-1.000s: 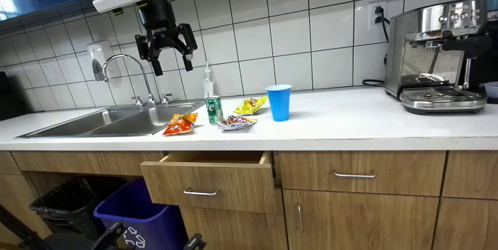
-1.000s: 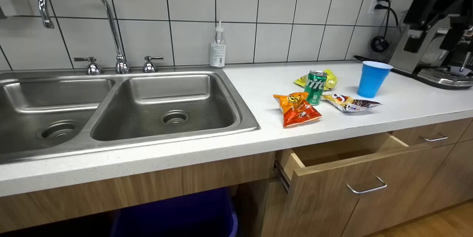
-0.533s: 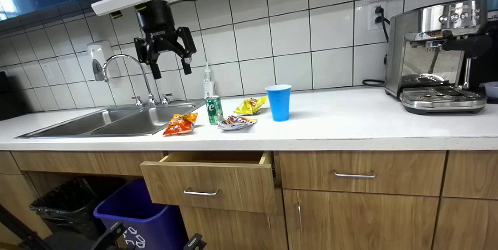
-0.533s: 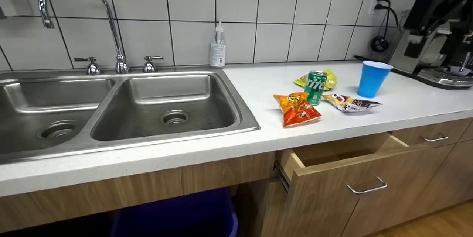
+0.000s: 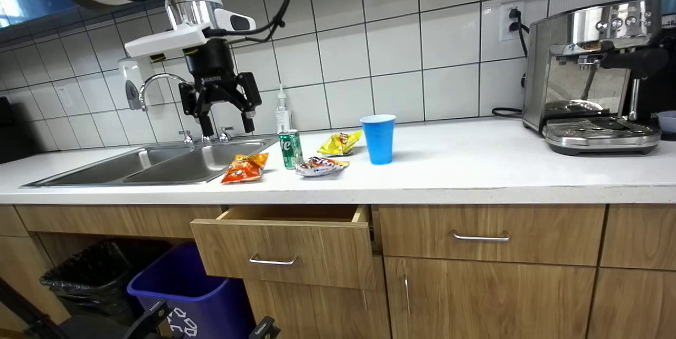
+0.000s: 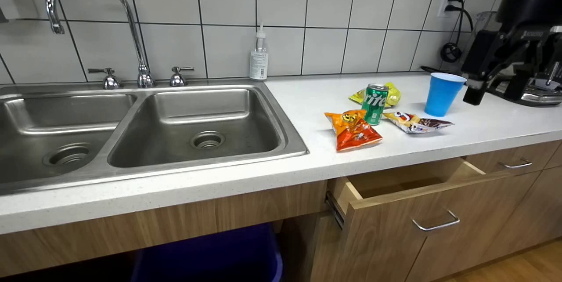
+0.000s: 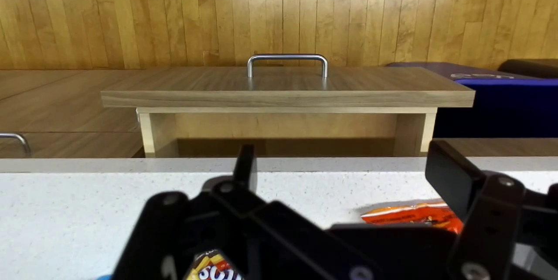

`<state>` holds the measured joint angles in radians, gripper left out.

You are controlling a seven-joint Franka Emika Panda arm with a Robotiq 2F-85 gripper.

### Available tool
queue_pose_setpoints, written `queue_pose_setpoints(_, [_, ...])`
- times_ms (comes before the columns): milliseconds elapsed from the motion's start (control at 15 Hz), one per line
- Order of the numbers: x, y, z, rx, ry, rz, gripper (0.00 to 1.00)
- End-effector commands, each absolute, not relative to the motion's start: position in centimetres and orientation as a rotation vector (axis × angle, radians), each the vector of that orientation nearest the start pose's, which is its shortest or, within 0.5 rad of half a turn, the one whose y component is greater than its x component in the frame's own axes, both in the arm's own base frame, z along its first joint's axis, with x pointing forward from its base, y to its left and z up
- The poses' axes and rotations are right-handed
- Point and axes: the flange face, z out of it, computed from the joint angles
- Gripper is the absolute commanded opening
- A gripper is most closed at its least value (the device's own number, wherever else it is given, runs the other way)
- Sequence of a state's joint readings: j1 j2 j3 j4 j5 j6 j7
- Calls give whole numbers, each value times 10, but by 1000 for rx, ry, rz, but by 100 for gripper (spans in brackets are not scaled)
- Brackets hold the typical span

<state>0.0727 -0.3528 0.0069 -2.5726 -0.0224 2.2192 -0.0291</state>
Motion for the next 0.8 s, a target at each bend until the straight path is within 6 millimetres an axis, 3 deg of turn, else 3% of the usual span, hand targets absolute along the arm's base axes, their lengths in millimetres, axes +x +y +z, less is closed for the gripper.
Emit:
queue_pose_setpoints(0, [414,41,362,-3148,-210,-51,100])
queue_pose_setpoints(733, [450,46,268,-3135,-215,-32,100])
